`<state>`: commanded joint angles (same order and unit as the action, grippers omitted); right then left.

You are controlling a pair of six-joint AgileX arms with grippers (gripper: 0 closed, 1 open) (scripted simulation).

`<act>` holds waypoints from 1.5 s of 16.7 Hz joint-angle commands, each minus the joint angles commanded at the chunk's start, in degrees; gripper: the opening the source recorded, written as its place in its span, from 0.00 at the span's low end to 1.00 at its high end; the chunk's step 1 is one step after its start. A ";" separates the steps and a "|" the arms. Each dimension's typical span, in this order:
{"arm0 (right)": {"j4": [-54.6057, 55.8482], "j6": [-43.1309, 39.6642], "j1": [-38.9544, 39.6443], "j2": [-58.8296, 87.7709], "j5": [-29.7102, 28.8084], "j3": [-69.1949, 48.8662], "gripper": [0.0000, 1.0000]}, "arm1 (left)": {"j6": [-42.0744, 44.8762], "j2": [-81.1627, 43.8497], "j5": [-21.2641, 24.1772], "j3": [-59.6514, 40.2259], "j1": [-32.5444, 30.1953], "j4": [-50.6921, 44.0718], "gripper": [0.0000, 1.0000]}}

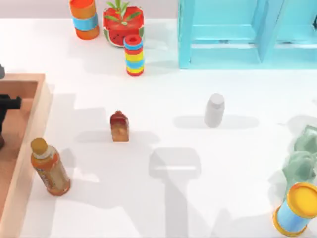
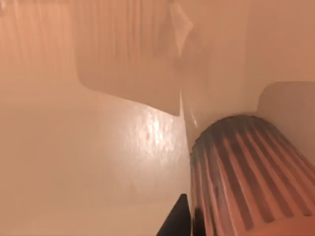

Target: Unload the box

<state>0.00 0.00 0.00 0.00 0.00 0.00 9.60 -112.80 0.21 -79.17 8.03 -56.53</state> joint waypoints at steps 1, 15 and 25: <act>0.00 0.00 0.00 0.00 0.00 0.00 1.00 | 0.00 0.00 0.00 0.00 0.00 0.00 0.02; 0.00 0.00 0.00 0.00 0.00 0.00 1.00 | 0.32 0.49 0.37 -4.47 2.03 -4.29 0.00; 0.00 0.00 0.00 0.00 0.00 0.00 1.00 | 0.31 3.10 -0.07 -23.59 0.64 -25.48 0.00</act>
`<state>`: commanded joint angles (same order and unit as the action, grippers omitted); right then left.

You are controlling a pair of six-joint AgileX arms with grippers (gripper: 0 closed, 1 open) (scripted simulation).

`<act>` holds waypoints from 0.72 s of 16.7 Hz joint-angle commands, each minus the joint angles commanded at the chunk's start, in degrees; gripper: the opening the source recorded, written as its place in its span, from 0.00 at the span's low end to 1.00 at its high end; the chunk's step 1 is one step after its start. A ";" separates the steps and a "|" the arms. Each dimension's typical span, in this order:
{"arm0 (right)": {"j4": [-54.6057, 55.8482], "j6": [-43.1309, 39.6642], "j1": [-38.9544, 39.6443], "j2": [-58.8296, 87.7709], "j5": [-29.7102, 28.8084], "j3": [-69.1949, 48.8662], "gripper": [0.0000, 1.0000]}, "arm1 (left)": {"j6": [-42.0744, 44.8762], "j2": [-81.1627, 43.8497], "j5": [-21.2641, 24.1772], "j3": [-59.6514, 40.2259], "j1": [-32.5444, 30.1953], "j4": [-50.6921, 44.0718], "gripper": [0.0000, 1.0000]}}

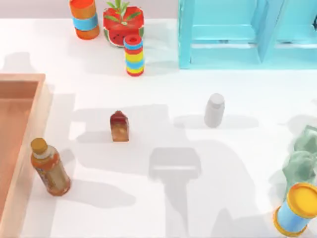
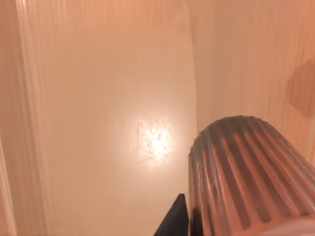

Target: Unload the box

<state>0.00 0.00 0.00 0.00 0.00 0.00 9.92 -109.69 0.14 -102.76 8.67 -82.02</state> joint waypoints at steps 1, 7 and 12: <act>0.00 0.00 0.00 0.00 0.00 0.00 1.00 | -0.24 -0.09 -0.03 -1.11 -0.34 -1.50 0.00; 0.00 0.00 0.00 0.00 0.00 0.00 1.00 | -0.42 -0.46 0.02 -2.14 -0.54 -3.15 0.00; 0.00 0.00 0.00 0.00 0.00 0.00 1.00 | -4.09 0.50 1.53 -0.14 -6.42 -0.21 0.00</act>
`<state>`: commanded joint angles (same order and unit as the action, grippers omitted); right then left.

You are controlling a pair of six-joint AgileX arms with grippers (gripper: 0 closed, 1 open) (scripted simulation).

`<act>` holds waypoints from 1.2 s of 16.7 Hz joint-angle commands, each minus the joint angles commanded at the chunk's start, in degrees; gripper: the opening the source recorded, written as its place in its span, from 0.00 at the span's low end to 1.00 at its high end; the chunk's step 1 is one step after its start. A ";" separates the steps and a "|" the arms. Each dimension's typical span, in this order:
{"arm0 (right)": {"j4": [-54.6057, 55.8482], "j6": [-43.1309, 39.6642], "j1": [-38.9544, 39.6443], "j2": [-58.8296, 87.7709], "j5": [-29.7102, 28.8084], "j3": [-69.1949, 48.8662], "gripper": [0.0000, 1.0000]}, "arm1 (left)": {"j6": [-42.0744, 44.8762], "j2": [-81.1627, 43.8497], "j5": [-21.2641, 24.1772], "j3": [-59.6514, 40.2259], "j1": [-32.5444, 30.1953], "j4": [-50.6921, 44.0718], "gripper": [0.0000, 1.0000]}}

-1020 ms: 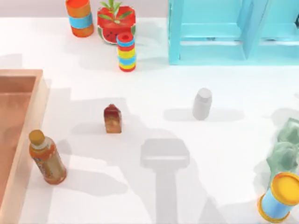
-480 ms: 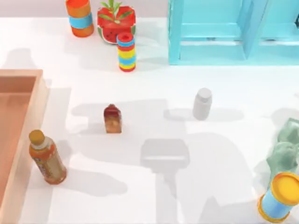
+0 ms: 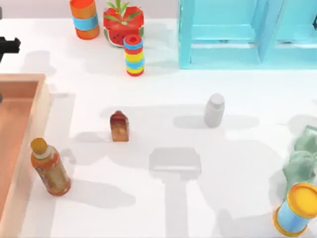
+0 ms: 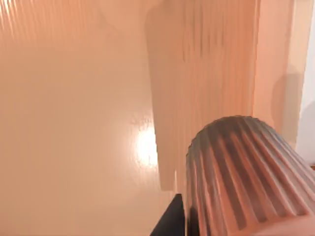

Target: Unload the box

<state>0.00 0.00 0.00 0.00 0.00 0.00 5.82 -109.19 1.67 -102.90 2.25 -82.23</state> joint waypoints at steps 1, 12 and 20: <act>0.00 0.00 0.00 0.00 0.00 0.00 1.00 | -1.73 0.49 0.52 1.00 -2.74 1.32 0.00; 0.00 0.00 0.00 0.00 0.00 0.00 1.00 | -36.86 6.72 1.24 20.27 -40.01 17.10 0.00; 0.00 0.00 0.00 0.00 0.00 0.00 1.00 | -52.41 7.90 -1.48 29.37 -50.08 19.91 0.00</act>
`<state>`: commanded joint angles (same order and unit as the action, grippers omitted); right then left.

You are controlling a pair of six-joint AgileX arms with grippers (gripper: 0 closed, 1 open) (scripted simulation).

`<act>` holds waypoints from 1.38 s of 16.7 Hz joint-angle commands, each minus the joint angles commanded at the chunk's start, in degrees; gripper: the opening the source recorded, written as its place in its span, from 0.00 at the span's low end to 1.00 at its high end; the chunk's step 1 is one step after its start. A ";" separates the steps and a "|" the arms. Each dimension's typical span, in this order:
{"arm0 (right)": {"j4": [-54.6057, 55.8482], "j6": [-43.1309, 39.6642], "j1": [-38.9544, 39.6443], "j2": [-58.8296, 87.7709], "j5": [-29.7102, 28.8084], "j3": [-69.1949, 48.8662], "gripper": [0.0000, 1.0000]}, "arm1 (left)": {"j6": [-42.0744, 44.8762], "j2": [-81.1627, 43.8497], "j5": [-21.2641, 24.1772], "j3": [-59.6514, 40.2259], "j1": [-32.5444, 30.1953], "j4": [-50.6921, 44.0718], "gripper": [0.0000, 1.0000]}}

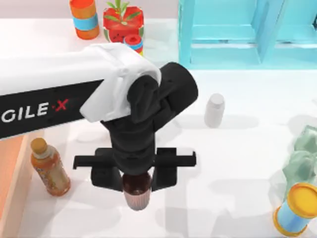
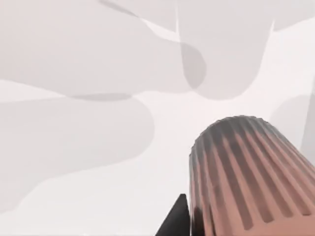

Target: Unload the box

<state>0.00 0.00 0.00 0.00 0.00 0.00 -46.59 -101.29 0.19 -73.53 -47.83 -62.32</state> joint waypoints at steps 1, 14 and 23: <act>0.00 0.00 0.00 0.00 0.00 0.00 1.00 | 0.00 0.00 0.00 0.00 0.00 0.00 0.00; 0.00 0.00 0.00 0.00 0.00 0.00 1.00 | 0.03 -2.92 0.07 6.60 0.06 9.43 0.00; 0.00 0.00 0.00 0.00 0.00 0.00 1.00 | 0.04 -3.04 0.01 7.00 -0.01 10.04 0.30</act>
<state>0.00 0.00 0.00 0.00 0.00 0.00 -46.55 -104.33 0.20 -66.53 -47.83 -52.28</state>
